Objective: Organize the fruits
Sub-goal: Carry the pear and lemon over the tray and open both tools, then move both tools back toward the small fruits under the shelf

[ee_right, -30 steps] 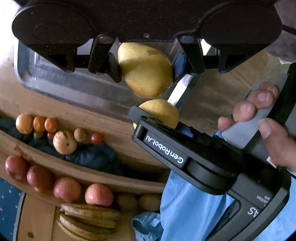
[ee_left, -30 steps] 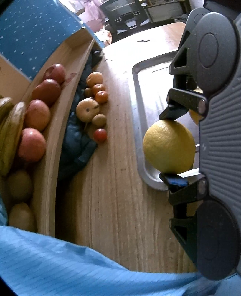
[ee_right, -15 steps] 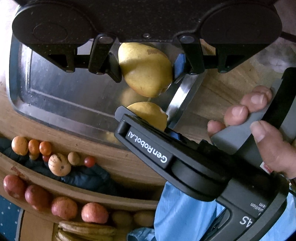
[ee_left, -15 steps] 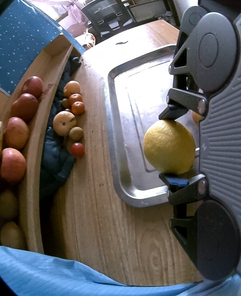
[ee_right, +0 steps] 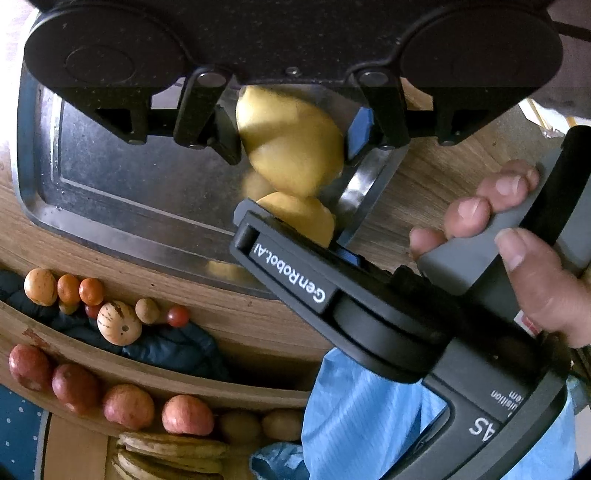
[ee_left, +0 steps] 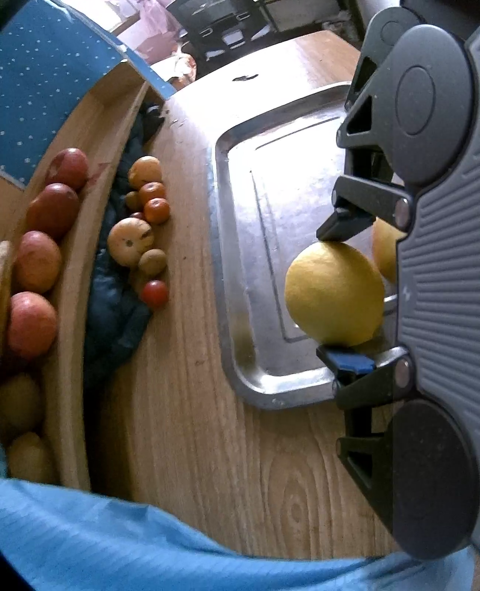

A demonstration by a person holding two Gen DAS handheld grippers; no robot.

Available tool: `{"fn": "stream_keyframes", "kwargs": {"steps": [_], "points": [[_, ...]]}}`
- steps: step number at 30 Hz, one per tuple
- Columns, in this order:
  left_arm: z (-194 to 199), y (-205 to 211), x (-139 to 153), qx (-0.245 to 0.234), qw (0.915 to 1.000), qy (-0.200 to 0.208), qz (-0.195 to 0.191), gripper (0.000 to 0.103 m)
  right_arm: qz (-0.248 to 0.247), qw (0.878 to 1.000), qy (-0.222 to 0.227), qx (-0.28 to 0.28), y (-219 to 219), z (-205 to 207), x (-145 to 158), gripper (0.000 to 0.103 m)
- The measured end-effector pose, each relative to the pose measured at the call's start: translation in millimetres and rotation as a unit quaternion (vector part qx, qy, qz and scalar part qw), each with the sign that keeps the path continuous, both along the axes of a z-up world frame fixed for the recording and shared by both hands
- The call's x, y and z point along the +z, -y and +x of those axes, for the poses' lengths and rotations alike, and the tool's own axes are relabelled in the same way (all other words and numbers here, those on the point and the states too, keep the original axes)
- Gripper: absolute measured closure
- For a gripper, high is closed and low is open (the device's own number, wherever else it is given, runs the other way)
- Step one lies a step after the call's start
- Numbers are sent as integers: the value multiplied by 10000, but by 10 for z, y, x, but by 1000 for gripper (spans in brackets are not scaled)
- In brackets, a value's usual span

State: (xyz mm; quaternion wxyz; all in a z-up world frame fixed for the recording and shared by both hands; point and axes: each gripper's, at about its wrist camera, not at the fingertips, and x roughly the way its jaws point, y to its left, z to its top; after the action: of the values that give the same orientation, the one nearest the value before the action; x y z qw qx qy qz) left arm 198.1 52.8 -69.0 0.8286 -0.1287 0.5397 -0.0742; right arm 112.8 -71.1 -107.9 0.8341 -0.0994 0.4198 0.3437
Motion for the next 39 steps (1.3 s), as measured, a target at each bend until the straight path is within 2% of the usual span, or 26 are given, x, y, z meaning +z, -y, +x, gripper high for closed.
{"fn": "stream_keyframes", "kwargs": {"steps": [8, 10, 12, 16, 21, 31, 39], "points": [[-194, 21, 156, 135, 9994, 252, 204, 23, 121, 9997, 98, -177, 173, -158, 32, 27], [-271, 43, 199, 176, 9991, 294, 243, 20, 166, 9995, 113, -248, 244, -186, 57, 20], [-348, 62, 240, 297, 9984, 352, 341, 18, 220, 9992, 107, -324, 342, -204, 100, 18], [-512, 78, 317, 354, 9979, 368, 402, 12, 253, 9986, 71, -467, 527, -228, 162, 7], [-715, 76, 414, 361, 9964, 460, 620, 6, 270, 9975, 29, -653, 698, -305, 225, 2], [-1033, 108, 480, 234, 9930, 353, 1098, 1, 245, 9943, -118, -1031, 858, -446, 216, 1], [-958, 65, 521, 227, 9892, 277, 1424, 0, 20, 9929, -258, -1159, 910, -383, 177, 1]]}}
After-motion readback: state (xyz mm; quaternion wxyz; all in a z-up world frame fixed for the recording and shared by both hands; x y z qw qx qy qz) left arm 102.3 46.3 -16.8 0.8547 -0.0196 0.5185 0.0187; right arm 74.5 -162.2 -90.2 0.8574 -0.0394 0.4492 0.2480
